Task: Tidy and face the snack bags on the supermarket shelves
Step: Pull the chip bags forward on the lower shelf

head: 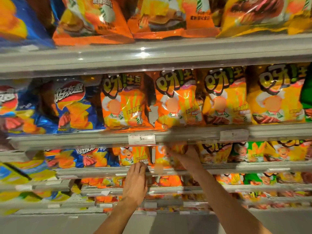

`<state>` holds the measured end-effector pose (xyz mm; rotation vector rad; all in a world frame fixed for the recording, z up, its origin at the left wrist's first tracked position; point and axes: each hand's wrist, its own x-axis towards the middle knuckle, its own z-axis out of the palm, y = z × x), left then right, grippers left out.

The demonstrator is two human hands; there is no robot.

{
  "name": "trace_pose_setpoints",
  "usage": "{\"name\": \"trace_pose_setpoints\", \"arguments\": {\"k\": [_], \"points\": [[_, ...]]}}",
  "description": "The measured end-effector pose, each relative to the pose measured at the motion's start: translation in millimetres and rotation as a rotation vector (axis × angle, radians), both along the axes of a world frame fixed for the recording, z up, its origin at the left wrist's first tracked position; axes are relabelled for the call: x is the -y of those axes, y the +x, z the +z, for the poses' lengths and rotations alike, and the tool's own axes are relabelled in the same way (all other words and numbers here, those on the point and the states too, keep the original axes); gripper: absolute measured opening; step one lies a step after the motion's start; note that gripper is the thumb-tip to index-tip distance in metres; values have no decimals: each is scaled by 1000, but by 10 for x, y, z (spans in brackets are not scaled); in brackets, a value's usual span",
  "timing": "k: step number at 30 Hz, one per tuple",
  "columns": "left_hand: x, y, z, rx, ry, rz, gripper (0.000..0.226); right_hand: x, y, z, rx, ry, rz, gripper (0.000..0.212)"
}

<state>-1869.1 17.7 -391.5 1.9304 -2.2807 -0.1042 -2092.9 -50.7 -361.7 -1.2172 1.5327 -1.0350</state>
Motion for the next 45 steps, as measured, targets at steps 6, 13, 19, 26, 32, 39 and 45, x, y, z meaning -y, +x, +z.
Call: {"name": "trace_pose_setpoints", "arguments": {"k": [6, 13, 19, 26, 32, 39, 45], "points": [[14, 23, -25, -17, -22, -20, 49, 189, 1, -155, -47, 0, 63, 75], [6, 35, -42, -29, -14, -23, 46, 254, 56, -301, -134, 185, 222, 115], [-1, -88, -10, -72, -44, 47, 43, 105, 17, -349, -274, 155, 105, 105], [-30, -549, -4, -295, -70, 167, 33, -414, -185, -275, -346, -16, 77, 90], [-143, -1450, 112, -749, 23, 143, 17, -812, -805, -299, -183, 14, -5, 39], [-214, -2801, 273, -900, 76, 141, 15, -1027, -2329, -254, -166, 28, -206, 28], [-158, -3757, 299, -946, 81, 251, 30, -1063, -3652, -207, -198, -3, -312, 34]]}}
